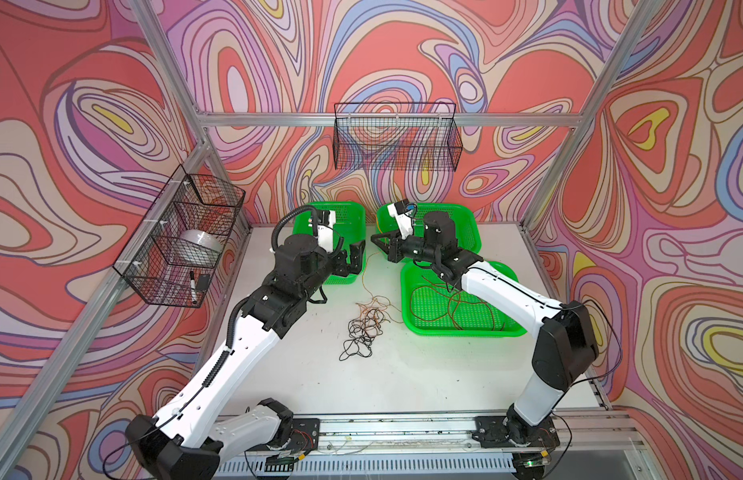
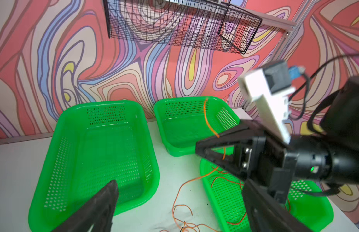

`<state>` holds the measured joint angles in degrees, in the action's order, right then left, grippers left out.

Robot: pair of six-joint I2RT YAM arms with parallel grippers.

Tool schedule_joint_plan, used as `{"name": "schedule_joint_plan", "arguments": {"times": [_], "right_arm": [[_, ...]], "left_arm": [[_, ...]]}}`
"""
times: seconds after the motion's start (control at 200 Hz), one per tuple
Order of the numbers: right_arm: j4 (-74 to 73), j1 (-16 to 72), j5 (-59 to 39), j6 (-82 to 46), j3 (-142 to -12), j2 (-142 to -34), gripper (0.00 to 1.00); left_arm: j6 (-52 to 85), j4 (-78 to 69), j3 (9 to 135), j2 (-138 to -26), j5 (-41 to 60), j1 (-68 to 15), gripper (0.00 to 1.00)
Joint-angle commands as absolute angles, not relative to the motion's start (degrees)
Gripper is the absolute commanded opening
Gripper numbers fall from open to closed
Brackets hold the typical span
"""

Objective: Untangle the cables
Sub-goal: 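Lift the orange wire high with the right gripper while the left rises toward it, then pull the orange wire up and away from the tangle with the right gripper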

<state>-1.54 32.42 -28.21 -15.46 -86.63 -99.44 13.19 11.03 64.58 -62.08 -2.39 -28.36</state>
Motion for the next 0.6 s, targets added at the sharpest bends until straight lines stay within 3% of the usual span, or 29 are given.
{"name": "schedule_joint_plan", "arguments": {"times": [0.0, 0.225, 0.596], "right_arm": [[3.6, 32.5, -28.3, -12.7, -91.6, -97.7, 0.00], [5.6, 32.3, -31.8, -12.8, -97.6, -96.5, 0.00], [9.2, 32.3, -34.3, -12.1, -101.3, -94.0, 0.00]], "left_arm": [[10.3, 4.8, 56.8, -59.8, -0.3, -28.0, 0.99], [13.6, -17.8, 38.7, -61.7, 11.9, -28.4, 0.91], [12.5, -27.8, 43.3, -80.5, 8.5, -31.5, 0.90]]}}
